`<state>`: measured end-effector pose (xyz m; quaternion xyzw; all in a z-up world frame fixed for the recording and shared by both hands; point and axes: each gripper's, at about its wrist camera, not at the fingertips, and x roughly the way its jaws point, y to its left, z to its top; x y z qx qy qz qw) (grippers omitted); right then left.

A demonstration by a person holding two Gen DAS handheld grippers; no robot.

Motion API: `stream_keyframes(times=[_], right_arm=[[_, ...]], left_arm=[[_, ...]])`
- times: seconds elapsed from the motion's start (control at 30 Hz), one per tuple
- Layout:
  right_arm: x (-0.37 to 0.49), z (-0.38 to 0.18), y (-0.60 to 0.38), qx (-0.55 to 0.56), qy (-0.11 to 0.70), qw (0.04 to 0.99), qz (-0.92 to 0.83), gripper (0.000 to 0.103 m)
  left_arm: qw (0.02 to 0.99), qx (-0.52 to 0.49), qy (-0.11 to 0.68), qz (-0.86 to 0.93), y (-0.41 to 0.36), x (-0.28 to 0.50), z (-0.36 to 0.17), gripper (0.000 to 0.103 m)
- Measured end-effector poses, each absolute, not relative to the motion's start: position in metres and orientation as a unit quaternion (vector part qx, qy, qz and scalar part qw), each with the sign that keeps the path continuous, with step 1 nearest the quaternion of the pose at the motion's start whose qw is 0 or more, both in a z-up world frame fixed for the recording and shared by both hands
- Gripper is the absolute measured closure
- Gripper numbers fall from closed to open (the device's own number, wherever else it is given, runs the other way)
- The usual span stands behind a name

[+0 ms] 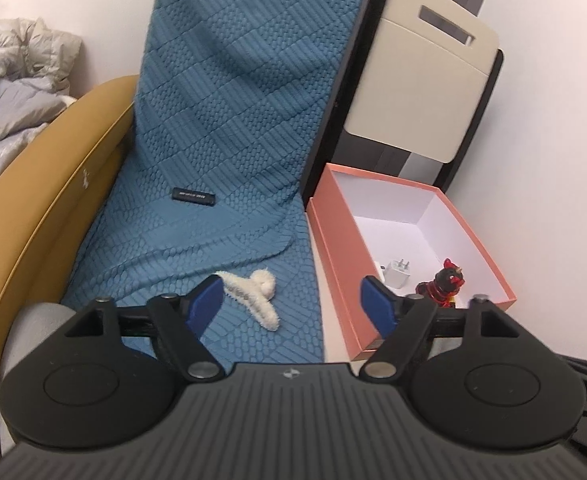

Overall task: Organize rigid objects
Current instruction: 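Withdraw both open tools from the box back toward the seat, then grasp the fluffy brush with the right tool while the left tool grasps the black USB stick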

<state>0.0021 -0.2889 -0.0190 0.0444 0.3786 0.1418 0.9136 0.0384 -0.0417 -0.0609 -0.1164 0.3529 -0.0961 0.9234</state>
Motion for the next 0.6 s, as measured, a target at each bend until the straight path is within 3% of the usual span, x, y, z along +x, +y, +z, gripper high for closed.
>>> stream_keyframes(times=[0.5,0.6], right_arm=[[0.038,-0.051,-0.270,0.039,0.388,0.909,0.148,0.075],[0.052,-0.063,-0.262,0.033,0.394,0.905,0.154,0.075]], left_arm=[[0.919,-0.097,0.375,-0.074,-0.018,0.098,-0.106,0.017],[0.915,-0.100,0.384,-0.075,-0.012,0.120,-0.123,0.011]])
